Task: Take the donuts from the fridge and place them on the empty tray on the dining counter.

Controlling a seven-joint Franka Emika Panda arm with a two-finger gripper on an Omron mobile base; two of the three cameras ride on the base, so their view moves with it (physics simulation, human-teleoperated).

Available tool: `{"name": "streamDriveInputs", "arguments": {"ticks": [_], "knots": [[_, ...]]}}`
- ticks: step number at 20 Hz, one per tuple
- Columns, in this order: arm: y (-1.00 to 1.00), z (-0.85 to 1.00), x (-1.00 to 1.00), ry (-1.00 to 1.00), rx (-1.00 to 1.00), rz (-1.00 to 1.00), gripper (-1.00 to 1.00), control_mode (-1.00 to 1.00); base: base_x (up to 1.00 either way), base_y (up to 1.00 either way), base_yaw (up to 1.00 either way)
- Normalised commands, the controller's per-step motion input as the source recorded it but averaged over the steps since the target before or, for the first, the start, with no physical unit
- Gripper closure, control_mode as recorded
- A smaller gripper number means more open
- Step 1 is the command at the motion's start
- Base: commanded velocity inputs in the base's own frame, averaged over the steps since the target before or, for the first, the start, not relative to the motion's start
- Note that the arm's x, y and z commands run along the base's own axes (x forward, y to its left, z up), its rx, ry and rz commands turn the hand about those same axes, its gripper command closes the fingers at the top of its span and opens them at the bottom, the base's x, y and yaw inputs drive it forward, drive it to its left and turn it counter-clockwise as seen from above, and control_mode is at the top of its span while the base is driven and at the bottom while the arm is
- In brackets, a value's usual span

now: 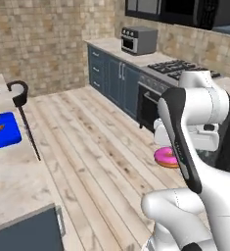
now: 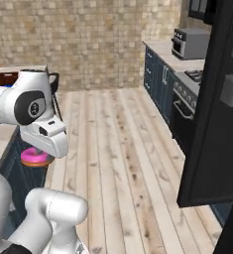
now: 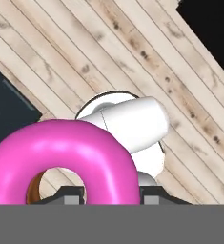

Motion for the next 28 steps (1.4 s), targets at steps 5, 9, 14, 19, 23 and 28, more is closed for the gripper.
{"name": "streamDriveInputs", "arguments": {"ticks": [5,9,14,19,23,28], "knots": [[0.0,0.0,0.0,0.0,0.0,0.0,1.0,1.0,0.0,0.0,0.73],[0.0,0.0,0.0,0.0,0.0,0.0,1.0,1.0,0.0,0.03,0.59],[0.0,0.0,0.0,0.0,0.0,0.0,1.0,1.0,0.0,0.84,0.12],[0.0,0.0,0.0,0.0,0.0,0.0,1.0,1.0,0.02,1.0,-0.02],[0.0,0.0,0.0,0.0,0.0,0.0,1.0,1.0,0.0,1.0,-0.04],[0.0,0.0,0.0,0.0,0.0,0.0,1.0,1.0,0.0,1.0,-0.04]]}}
